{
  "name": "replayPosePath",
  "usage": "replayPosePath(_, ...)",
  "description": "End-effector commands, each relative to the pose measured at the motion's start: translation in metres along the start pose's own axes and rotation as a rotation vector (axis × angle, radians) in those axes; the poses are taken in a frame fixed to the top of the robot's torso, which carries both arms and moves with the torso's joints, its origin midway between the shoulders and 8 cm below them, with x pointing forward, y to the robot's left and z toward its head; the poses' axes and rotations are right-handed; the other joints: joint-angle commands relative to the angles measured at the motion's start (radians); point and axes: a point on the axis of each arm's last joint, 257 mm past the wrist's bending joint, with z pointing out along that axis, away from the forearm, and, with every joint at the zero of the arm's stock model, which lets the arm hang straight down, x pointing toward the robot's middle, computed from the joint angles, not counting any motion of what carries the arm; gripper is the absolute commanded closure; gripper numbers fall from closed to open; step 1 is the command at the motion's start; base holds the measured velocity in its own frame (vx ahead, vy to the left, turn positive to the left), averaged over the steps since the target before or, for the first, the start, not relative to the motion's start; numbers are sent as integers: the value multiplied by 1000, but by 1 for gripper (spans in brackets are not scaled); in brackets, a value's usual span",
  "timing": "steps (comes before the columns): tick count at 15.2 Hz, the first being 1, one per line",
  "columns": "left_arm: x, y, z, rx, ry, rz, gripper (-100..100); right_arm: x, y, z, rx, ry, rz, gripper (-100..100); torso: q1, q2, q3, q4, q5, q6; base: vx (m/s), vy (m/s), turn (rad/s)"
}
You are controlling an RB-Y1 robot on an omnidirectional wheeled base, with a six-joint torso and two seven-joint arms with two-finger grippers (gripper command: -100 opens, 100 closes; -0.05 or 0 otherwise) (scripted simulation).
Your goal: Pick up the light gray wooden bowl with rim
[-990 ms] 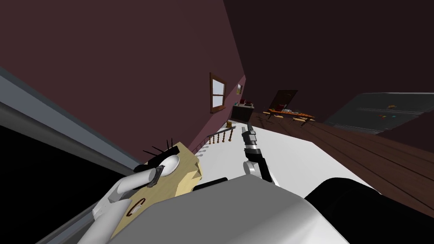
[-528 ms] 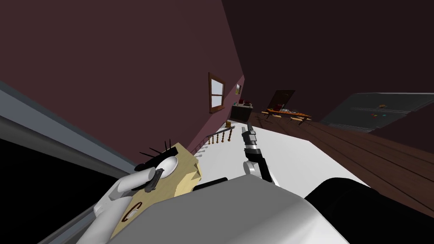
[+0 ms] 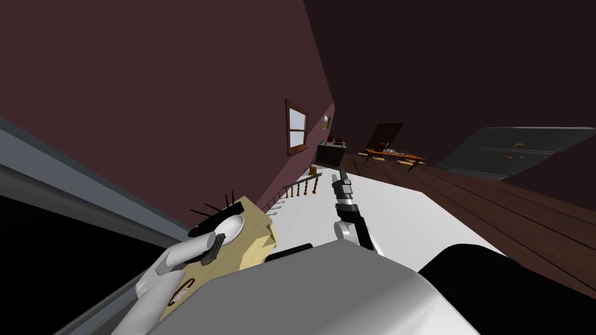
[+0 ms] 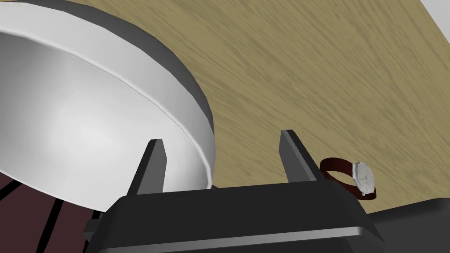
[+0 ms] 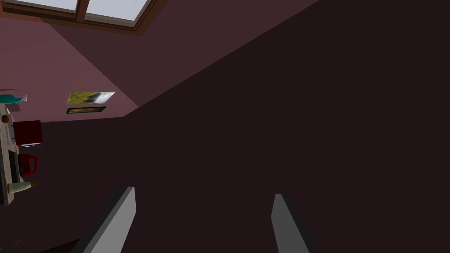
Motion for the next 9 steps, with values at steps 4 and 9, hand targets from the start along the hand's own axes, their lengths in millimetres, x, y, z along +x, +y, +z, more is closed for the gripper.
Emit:
replayPosePath(4, -1, -3, -1, 6, -1, -1, 100, 0, 0, 0, 0, 0, 0, 0, 1, 1, 0, -1, 1, -1, 0, 0, 0)
replayPosePath(9, -5, -4, -11, 2, 0, 5, 100, 0, 0, 0, 0, 0, 0, 0, 0, 1, 0, -1, 0, -1, 9, -8, 28)
